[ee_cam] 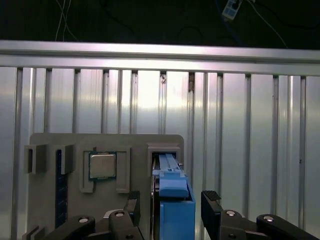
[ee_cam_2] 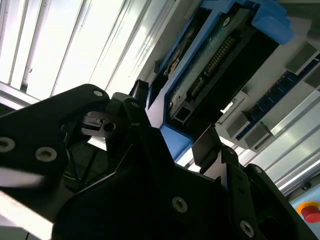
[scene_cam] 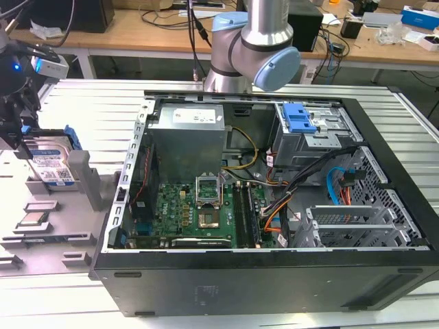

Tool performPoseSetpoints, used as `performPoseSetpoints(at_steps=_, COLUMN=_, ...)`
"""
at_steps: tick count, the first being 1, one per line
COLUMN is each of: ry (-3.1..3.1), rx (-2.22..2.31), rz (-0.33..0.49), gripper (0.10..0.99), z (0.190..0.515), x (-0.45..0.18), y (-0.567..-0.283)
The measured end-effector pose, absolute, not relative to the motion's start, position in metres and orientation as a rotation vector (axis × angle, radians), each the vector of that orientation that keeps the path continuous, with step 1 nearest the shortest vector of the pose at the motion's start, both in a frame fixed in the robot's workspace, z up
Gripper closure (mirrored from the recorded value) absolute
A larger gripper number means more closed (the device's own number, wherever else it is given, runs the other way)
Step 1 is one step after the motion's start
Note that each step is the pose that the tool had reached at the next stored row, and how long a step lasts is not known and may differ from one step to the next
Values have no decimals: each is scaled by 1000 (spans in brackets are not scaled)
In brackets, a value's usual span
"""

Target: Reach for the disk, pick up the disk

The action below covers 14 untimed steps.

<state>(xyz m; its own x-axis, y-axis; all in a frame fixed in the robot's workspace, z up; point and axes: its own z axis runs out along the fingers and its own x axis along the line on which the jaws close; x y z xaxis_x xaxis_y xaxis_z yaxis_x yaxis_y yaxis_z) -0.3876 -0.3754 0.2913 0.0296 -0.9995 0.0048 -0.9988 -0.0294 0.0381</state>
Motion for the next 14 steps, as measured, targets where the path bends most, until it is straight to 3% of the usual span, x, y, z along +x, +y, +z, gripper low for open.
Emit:
performPoseSetpoints(at_steps=3, ry=-2166, rx=2233, rz=-36, gripper=498, z=291, x=-388, y=-375)
performPoseSetpoints(at_steps=8, ry=-2164, rx=2234, rz=-36, gripper=718, z=291, x=-388, y=-375)
performPoseSetpoints(at_steps=14, ry=-2159, rx=2239, rz=-36, gripper=718, z=291, x=-388, y=-375)
